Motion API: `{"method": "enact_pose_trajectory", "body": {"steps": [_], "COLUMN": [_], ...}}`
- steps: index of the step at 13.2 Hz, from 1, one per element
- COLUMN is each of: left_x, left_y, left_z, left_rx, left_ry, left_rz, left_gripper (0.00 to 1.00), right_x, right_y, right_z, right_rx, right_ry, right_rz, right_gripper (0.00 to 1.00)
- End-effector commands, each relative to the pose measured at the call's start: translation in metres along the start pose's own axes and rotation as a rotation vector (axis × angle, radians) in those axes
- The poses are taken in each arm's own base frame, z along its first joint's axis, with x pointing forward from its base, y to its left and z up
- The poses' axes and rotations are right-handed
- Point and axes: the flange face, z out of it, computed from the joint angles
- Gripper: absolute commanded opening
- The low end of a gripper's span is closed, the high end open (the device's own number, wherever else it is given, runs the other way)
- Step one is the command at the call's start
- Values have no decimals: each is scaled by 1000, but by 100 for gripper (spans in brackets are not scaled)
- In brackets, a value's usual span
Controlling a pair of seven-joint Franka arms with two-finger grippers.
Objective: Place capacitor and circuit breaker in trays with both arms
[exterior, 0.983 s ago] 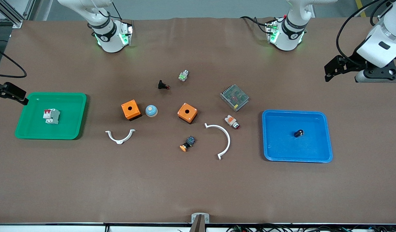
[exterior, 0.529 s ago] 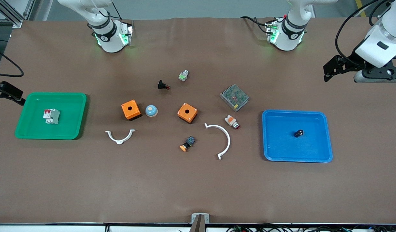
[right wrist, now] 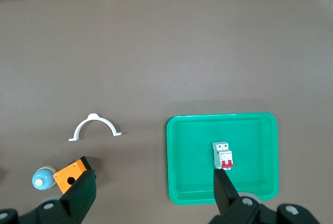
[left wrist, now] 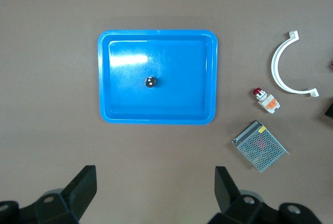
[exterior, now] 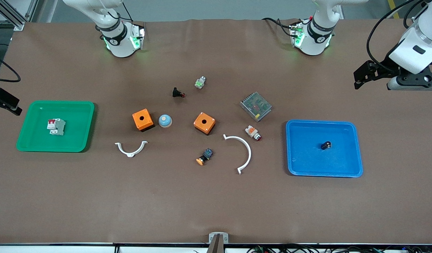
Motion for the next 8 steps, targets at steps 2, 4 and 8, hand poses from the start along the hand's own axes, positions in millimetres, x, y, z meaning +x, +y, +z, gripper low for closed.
{"method": "enact_pose_trajectory", "body": {"steps": [2,4,8], "left_x": [-5,-5,-5], "left_y": [0,0,2], "left_z": [-6,-5,-5], "left_rx": [-16,-14,-14], "left_ry": [11,6,5], "left_rz": [-11,-10,-7], "left_gripper": [100,100,100], "right_x": [4,4,4], "right_y": [-5,-8,-2], "right_z": [-4,-5,-4], "right_rx": [11,11,79], "right_ry": [2,4,2], "right_rz": [0,-5,23], "right_gripper": [100,100,100]}}
